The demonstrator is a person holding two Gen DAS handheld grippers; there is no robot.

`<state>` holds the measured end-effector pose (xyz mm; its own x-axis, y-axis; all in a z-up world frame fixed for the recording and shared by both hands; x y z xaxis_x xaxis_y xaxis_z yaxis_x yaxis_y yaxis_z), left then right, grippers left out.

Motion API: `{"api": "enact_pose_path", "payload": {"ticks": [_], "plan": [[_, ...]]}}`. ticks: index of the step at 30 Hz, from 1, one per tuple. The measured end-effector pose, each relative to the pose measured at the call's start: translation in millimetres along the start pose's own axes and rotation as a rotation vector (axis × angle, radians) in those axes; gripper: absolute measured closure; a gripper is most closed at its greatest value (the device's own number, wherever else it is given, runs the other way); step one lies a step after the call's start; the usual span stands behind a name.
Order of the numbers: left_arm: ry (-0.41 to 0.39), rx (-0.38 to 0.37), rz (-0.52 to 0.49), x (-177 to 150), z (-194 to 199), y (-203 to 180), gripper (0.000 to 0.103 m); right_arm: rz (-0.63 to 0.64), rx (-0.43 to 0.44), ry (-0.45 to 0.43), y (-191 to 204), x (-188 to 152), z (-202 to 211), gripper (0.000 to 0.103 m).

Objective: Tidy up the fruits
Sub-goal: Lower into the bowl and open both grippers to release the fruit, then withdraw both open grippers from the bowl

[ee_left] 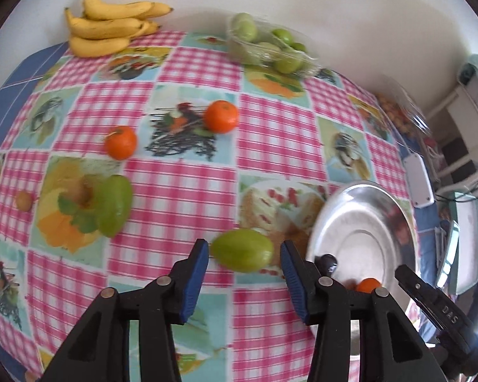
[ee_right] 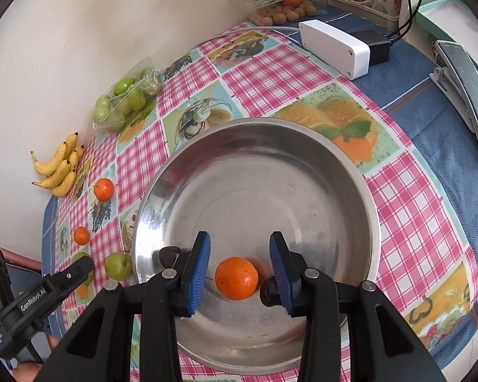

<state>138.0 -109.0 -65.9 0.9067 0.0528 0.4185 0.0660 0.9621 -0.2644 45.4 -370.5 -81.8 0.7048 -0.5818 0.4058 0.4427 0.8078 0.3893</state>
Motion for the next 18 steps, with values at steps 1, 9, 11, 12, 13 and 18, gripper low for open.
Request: {"api": "enact_pose_path", "payload": {"ticks": [1, 9, 11, 12, 13, 18], "plan": [[-0.002, 0.008, 0.008, 1, 1, 5, 0.052, 0.010, -0.001, 0.003, 2, -1, -1, 0.063], [-0.016, 0.060, 0.025, 4, 7, 30, 0.049, 0.079, -0.010, 0.016, 20, -8, -5, 0.063], [-0.014, 0.060, 0.031, 4, 7, 32, 0.048, 0.088, -0.009, 0.017, 23, -9, -5, 0.063], [-0.013, 0.062, 0.033, 4, 7, 34, 0.047, 0.093, -0.009, 0.017, 24, -9, -5, 0.063], [-0.012, 0.063, 0.033, 4, 7, 34, 0.046, 0.098, -0.008, 0.016, 25, -9, -5, 0.063], [0.005, 0.065, 0.039, 1, 4, 35, 0.031, 0.116, -0.025, 0.025, 29, -11, -8, 0.058]]}}
Point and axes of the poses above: each gripper's, at about its wrist camera, not at the fingertips, and z roughly against the way its jaws point, y to its left, x to its top, the point moved 4 cm from there along -z, roughly the way its jaws point, and after that the axes turned 6 degrees about -y, right-handed, at the moved point
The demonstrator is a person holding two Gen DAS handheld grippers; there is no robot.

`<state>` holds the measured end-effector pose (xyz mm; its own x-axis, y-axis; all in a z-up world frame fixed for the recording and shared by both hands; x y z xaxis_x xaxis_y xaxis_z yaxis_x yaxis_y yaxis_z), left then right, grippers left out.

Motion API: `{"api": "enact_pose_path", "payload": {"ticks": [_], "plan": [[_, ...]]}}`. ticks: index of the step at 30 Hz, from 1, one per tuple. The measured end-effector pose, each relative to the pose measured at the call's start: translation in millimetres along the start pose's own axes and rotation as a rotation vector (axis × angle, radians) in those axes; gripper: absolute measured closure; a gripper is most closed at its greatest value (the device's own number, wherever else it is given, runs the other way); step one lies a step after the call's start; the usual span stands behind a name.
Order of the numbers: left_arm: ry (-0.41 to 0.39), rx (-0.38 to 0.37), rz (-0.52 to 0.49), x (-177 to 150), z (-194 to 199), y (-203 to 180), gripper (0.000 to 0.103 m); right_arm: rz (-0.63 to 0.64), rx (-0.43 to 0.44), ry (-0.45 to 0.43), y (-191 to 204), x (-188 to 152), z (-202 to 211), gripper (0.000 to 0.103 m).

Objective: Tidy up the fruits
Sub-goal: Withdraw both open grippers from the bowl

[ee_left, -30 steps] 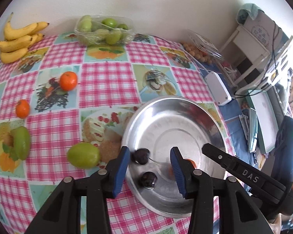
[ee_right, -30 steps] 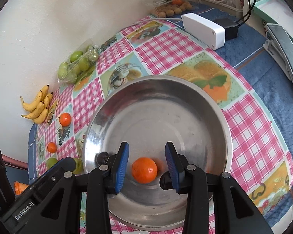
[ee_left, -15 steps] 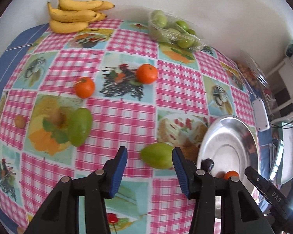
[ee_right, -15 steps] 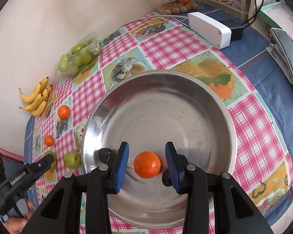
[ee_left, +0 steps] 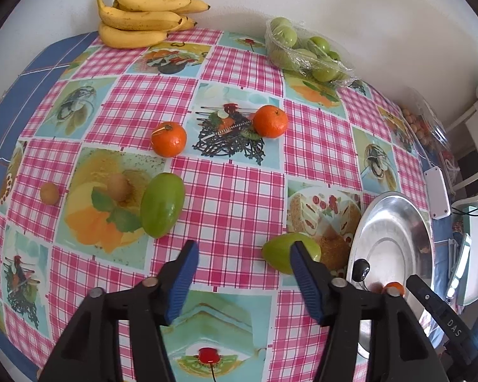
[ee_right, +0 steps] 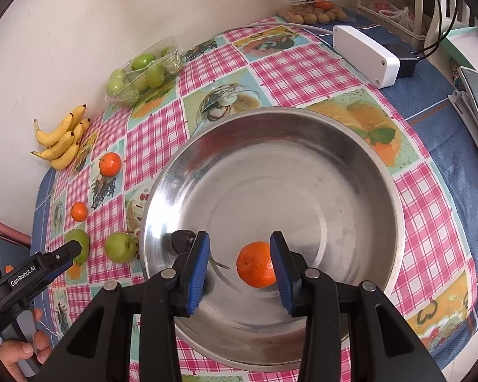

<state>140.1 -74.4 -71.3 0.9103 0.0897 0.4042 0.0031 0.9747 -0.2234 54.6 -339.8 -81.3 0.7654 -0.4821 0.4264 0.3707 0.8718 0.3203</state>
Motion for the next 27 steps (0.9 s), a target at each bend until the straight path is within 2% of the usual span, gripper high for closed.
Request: {"api": "enact_pose_path", "payload": {"ticks": [1, 3, 5, 7, 9, 12, 14, 26, 27], "plan": [[0.007, 0.010, -0.002, -1, -2, 1, 0.029, 0.005, -0.018, 0.005, 0, 0, -2, 0.050], [0.017, 0.024, -0.002, -3, -4, 2, 0.027, 0.014, -0.036, 0.008, 0, 0, -4, 0.043], [0.028, 0.034, 0.006, -4, -7, 5, 0.023, 0.020, -0.040, 0.010, 1, 0, -5, 0.043], [0.035, 0.039, 0.013, -5, -10, 7, 0.018, 0.032, -0.047, 0.009, 2, 0, -6, 0.034], [0.038, 0.046, 0.018, -6, -12, 10, 0.011, 0.043, -0.053, 0.008, 3, 0, -7, 0.030], [0.035, 0.056, 0.020, -7, -14, 12, 0.003, 0.054, -0.055, 0.012, 4, -1, -9, 0.028], [0.034, 0.062, 0.021, -7, -15, 13, 0.002, 0.062, -0.060, 0.017, 5, -1, -11, 0.021], [0.039, 0.079, 0.023, -10, -22, 19, 0.000, 0.083, -0.059, 0.033, 6, -6, -18, 0.019], [0.040, 0.081, 0.022, -10, -24, 19, 0.000, 0.084, -0.060, 0.033, 6, -6, -19, 0.012]]}}
Point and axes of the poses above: each gripper's, at about its wrist camera, not at the fingertips, and z roughly against the way its jaws point, y to its left, x to its top, the point moved 4 cm from there along -z, roughly the way its jaws point, and after that the axes turned 6 degrees about -y, right-handed, at the moved point
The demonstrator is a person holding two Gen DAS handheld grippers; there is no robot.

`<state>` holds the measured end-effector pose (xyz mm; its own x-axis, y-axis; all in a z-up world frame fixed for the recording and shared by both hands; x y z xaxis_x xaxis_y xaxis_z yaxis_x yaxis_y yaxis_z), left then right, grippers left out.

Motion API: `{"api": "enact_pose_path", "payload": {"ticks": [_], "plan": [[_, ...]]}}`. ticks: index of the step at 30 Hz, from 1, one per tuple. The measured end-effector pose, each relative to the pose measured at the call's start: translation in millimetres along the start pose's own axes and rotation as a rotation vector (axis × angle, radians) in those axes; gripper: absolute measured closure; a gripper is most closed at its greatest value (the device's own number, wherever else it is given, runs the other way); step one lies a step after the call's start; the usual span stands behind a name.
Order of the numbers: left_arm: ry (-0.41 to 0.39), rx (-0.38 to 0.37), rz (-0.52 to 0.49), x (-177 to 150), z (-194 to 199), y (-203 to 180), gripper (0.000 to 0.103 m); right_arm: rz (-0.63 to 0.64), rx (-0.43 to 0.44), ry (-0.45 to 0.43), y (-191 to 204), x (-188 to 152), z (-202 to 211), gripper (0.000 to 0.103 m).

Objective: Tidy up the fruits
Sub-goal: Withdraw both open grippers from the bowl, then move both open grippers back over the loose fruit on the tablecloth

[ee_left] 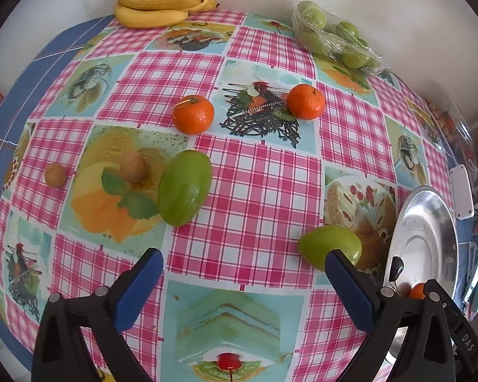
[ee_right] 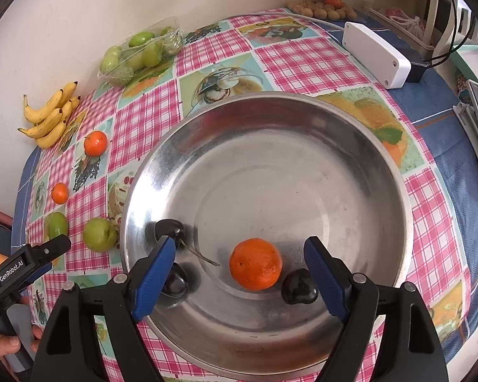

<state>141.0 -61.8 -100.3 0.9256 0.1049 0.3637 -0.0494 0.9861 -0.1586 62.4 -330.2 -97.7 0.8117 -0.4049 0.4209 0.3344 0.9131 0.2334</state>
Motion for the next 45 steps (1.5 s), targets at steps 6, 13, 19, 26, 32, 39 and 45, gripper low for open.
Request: {"api": "enact_pose_path", "payload": {"ticks": [6, 13, 19, 26, 32, 39, 45], "plan": [[-0.020, 0.017, -0.002, -1, -1, 2, 0.000, 0.002, -0.002, -0.005, -1, 0, -1, 0.007], [-0.037, 0.015, 0.006, 0, 2, 3, 0.000, 0.005, 0.000, -0.008, 0, -1, -2, 0.007], [-0.054, -0.014, 0.010, 1, 3, -1, 0.000, 0.002, 0.027, -0.046, 3, 3, 8, 0.007], [-0.061, -0.079, 0.001, 5, 9, -3, 0.000, 0.023, 0.004, -0.082, 7, 5, 14, 0.007], [-0.100, -0.080, 0.002, 15, 18, 10, 0.000, 0.051, 0.002, -0.113, 20, 9, 16, 0.007], [-0.146, -0.027, 0.072, 26, 31, 54, 0.000, 0.101, 0.068, -0.080, 58, 2, 7, 0.007], [-0.172, 0.051, 0.090, 35, 41, 96, 0.000, 0.157, 0.113, -0.045, 97, -9, 1, 0.007]]}}
Point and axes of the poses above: each gripper's, at about its wrist camera, not at the fingertips, and z roughly against the way its jaws point, y to its left, x to its top, the point moved 4 cm from there along -z, roughly the way its jaws point, and after that the axes turned 6 degrees about -y, right-handed, at the moved point
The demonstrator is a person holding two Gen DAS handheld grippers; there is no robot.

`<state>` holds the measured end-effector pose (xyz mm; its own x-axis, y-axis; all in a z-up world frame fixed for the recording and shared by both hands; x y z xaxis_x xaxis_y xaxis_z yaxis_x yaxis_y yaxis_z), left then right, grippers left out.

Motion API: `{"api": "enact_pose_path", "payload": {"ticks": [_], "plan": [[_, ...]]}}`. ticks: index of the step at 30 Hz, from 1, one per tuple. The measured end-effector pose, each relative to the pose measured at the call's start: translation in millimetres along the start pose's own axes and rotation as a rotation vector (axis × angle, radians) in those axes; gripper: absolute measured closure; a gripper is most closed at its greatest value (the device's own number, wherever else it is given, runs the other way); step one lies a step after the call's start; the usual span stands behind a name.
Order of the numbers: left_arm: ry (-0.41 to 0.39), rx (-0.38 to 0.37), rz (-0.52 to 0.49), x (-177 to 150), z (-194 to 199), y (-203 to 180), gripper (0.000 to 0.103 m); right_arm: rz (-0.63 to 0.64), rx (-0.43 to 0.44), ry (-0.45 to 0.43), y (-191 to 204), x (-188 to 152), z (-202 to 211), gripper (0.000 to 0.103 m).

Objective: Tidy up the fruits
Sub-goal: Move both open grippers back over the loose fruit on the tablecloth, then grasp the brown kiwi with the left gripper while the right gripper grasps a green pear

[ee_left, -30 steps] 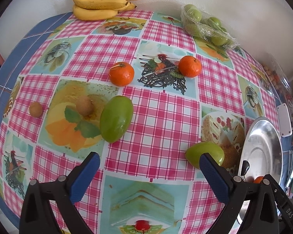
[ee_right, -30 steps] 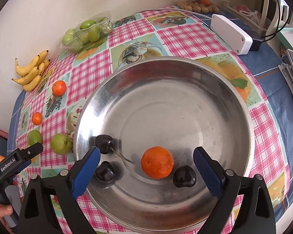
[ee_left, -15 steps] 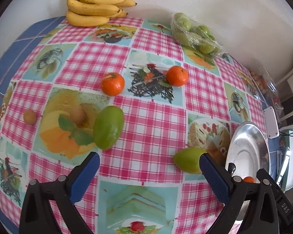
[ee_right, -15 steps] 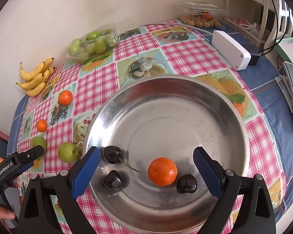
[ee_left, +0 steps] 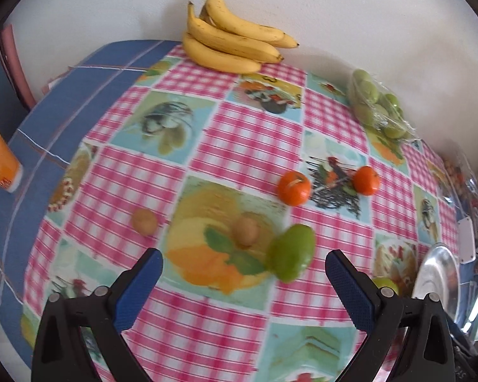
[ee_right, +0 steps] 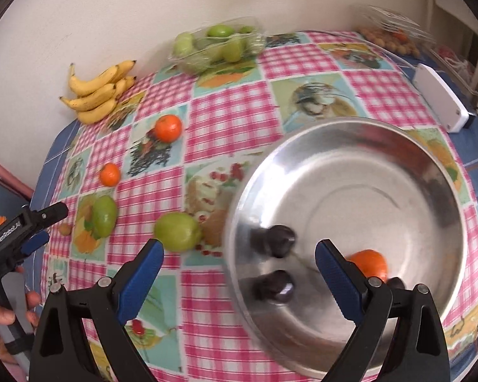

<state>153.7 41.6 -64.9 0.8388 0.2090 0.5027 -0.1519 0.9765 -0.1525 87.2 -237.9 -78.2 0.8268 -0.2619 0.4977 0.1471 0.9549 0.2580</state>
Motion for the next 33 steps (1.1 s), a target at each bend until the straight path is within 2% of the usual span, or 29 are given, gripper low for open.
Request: {"api": "enact_pose_path", "payload": {"ticks": [4, 7, 11, 15, 19, 23, 25, 26, 29, 30, 33], "plan": [[0.011, 0.005, -0.012, 4, -3, 19, 0.000, 0.033, 0.036, 0.004, 28, 1, -4, 0.007], [0.025, 0.003, 0.029, 8, -7, 37, 0.000, 0.054, 0.047, 0.012, 45, 2, -8, 0.007], [0.017, 0.041, 0.089, 14, -7, 63, 0.000, 0.074, 0.042, 0.031, 60, 1, -16, 0.007], [0.043, 0.030, 0.118, 16, -19, 82, 0.002, 0.094, 0.034, 0.052, 70, 2, -26, 0.007], [0.077, 0.027, 0.136, 17, -33, 96, 0.015, 0.123, 0.003, 0.074, 75, 1, -37, 0.009], [0.095, 0.042, 0.136, 16, -44, 103, 0.025, 0.138, -0.027, 0.090, 76, 1, -49, 0.011], [0.098, 0.036, 0.140, 16, -47, 104, 0.026, 0.136, -0.042, 0.099, 74, 1, -54, 0.018], [0.098, 0.031, 0.139, 16, -49, 104, 0.028, 0.132, -0.044, 0.102, 73, 1, -55, 0.019], [0.103, 0.030, 0.133, 16, -53, 103, 0.037, 0.128, -0.052, 0.117, 70, 0, -61, 0.023], [0.107, 0.032, 0.132, 15, -55, 103, 0.039, 0.128, -0.057, 0.121, 70, 0, -63, 0.027], [0.113, 0.034, 0.128, 14, -59, 102, 0.046, 0.122, -0.069, 0.126, 67, -1, -66, 0.029]]}}
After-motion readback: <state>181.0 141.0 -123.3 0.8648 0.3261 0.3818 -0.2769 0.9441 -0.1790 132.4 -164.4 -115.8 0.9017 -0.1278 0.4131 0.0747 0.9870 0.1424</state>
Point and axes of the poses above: each gripper's, at about its wrist camera, not at the fingertips, and z roughly against the way its jaws point, y to its left, x to its top, the point moved 4 cm from there along -z, roughly the way its jaws point, and after that the axes turned 6 degrees about -y, right-handed, at the moved point
